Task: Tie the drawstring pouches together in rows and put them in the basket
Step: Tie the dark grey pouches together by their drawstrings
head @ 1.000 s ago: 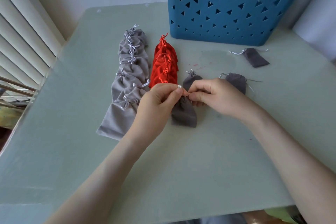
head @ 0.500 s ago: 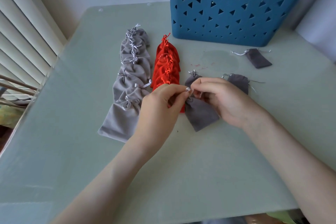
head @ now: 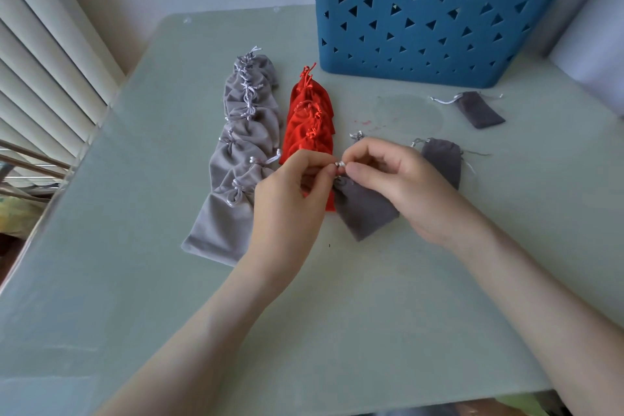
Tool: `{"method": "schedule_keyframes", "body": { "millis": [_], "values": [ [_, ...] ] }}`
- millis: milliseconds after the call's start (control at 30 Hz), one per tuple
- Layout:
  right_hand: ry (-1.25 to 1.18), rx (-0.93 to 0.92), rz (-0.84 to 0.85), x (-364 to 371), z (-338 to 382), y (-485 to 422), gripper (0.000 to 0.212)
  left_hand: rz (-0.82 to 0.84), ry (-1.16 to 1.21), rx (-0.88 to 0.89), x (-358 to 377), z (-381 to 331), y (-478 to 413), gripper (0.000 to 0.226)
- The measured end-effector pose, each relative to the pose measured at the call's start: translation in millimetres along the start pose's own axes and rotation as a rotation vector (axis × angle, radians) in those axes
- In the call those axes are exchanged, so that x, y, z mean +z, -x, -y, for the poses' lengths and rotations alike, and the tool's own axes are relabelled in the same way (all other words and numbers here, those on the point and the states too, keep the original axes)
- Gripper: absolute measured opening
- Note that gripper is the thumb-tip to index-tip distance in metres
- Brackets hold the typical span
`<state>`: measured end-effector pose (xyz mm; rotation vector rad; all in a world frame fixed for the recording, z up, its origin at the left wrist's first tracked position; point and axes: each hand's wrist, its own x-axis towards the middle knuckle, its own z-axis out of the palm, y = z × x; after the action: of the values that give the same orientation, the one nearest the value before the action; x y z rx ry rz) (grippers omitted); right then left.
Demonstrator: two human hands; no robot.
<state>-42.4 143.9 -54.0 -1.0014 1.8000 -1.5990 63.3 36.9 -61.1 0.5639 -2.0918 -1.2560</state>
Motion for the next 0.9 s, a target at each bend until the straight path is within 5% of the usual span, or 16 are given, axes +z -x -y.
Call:
{"method": "schedule_keyframes", "body": {
  "millis": [567, 900],
  "values": [
    [0.341, -0.269, -0.189, 13.3, -7.9, 1.7, 0.01, 0.091, 0.024, -0.026, -1.7, 3.2, 0.5, 0.026],
    [0.217, -0.134, -0.211, 13.6, -6.1, 1.1, 0.024, 0.065, 0.05, 0.001, -3.1, 0.4, 1.8, 0.013]
  ]
}}
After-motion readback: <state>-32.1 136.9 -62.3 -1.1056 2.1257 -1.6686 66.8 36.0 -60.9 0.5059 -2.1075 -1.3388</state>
